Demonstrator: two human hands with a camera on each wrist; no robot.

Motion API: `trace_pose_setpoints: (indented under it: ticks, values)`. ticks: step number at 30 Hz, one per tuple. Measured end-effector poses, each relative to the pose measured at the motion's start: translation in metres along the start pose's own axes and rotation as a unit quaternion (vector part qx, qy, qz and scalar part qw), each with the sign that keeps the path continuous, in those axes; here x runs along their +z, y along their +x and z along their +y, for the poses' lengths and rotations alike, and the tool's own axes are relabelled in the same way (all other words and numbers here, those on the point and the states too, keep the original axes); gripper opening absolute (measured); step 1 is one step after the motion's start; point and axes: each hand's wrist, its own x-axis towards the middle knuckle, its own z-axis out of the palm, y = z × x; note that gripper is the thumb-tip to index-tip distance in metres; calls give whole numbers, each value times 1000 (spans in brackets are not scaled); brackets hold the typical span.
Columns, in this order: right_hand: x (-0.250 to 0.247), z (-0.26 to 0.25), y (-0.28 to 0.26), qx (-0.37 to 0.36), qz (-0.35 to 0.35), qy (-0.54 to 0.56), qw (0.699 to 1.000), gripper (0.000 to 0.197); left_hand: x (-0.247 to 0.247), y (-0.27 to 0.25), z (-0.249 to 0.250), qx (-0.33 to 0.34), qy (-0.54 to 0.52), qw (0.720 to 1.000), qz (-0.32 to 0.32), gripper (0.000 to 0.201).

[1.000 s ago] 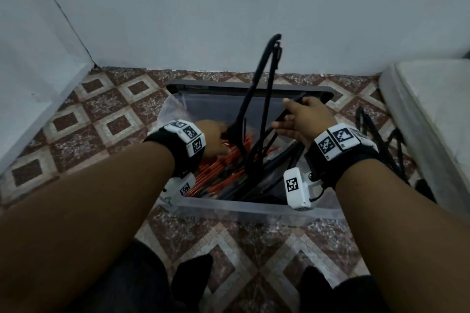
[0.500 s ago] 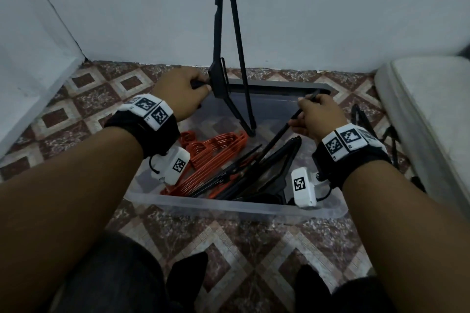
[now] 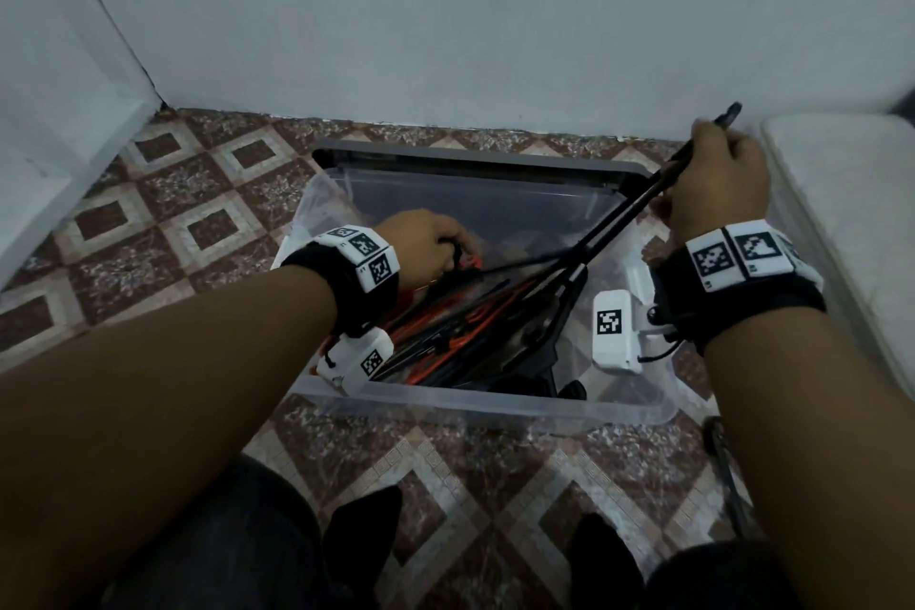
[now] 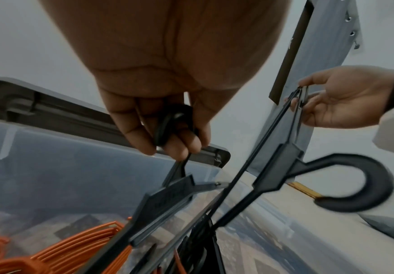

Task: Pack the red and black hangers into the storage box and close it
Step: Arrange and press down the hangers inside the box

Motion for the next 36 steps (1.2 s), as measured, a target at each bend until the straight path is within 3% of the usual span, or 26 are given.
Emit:
trace_pose_setpoints:
  ticks: [3,8,13,16,18,20,23,25,28,30,33,35,36]
  values:
    - [-5,-4,5,-2,11,47,999,27,6,0,2,2,-7,999,-44,27]
    - [-13,-13,13,-34,52,75,995,38,16,0,1,-21,31,996,-83,24]
    - [-21,-21,14,-50,62,119,990,43,23,-4,-1,-39,66,984,-159,31]
    - [-25,-28,13,-48,63,142,987,41,18,-5,2,-35,122,978,-163,50]
    - [-26,-30,12,-50,56,153,985,41,11,-5,8,16,125,983,-135,74]
    - [-24,-30,10,-45,44,160,985,41,0,-8,22,87,45,991,-90,86]
    - [-21,-27,8,-14,36,186,982,40,-12,-11,44,144,-53,988,12,61]
    - [-20,-24,9,8,38,199,979,42,-15,-11,50,150,-72,982,90,35]
    - [-19,-17,16,57,34,189,980,44,-20,-10,51,133,-87,974,161,19]
    - [-18,-13,19,108,17,99,989,44,-24,-9,50,112,-74,974,182,20]
    - [-11,-7,15,142,-28,-141,979,68,-28,-8,51,107,-53,976,182,25]
    - [-4,-6,6,105,-51,-242,963,83,-30,-6,53,113,-31,974,195,27]
    - [-1,-8,-1,49,-63,-284,955,82,-31,-5,55,119,-13,972,203,28]
